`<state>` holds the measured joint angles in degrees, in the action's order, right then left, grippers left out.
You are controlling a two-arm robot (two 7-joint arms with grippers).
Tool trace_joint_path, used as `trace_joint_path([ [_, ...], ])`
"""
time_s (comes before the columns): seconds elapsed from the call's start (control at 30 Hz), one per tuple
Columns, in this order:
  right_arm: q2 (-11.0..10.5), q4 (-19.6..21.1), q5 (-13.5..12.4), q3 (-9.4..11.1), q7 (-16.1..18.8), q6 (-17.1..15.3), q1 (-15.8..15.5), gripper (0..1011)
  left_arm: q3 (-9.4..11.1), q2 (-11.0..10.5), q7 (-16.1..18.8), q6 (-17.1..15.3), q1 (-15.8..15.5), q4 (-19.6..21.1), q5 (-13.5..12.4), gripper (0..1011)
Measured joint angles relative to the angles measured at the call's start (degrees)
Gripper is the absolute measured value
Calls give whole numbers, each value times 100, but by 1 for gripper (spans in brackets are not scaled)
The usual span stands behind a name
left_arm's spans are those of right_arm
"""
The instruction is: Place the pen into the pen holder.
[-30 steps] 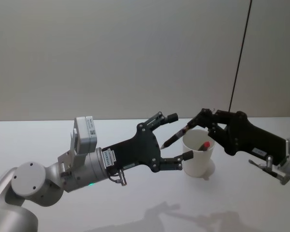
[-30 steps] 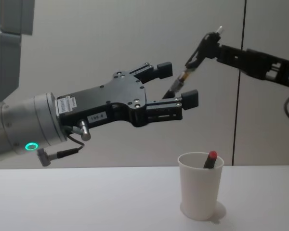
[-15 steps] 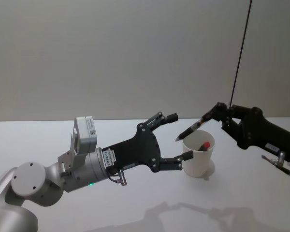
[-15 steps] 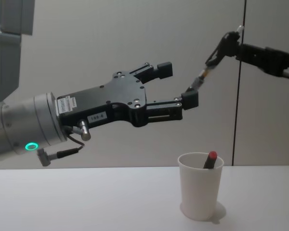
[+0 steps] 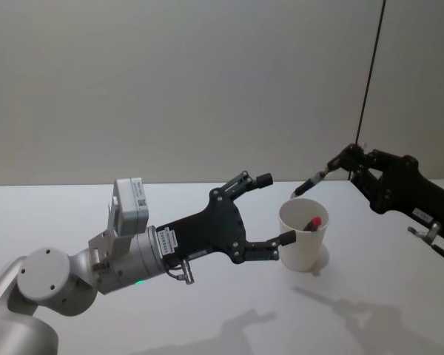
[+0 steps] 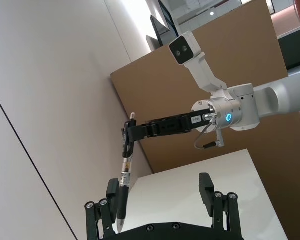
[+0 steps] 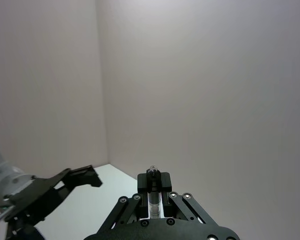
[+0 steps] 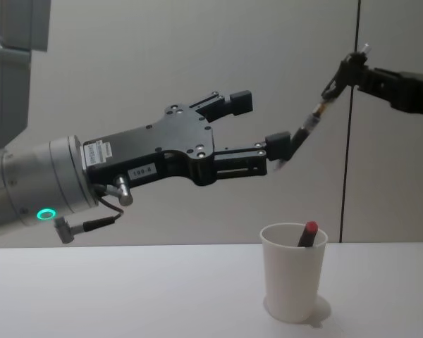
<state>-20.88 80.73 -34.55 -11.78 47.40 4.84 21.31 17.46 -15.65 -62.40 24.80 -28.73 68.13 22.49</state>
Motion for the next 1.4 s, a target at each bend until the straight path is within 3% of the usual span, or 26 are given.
trace_joint_path([
  [0.4, 24, 175, 363, -42, -1075, 112, -140, 143, 0, 0, 0, 0, 0, 0, 0, 1004],
  [0.9, 167, 354, 1062, -171, -2676, 147, -300, 143, 0, 0, 0, 0, 0, 0, 0, 1004],
  [1.13, 299, 371, 1464, -267, -3452, -25, -334, 143, 0, 0, 0, 0, 0, 0, 0, 1004],
  [1.4, 460, 290, 1750, -385, -4001, -377, -330, 143, 0, 0, 0, 0, 0, 0, 0, 1004],
])
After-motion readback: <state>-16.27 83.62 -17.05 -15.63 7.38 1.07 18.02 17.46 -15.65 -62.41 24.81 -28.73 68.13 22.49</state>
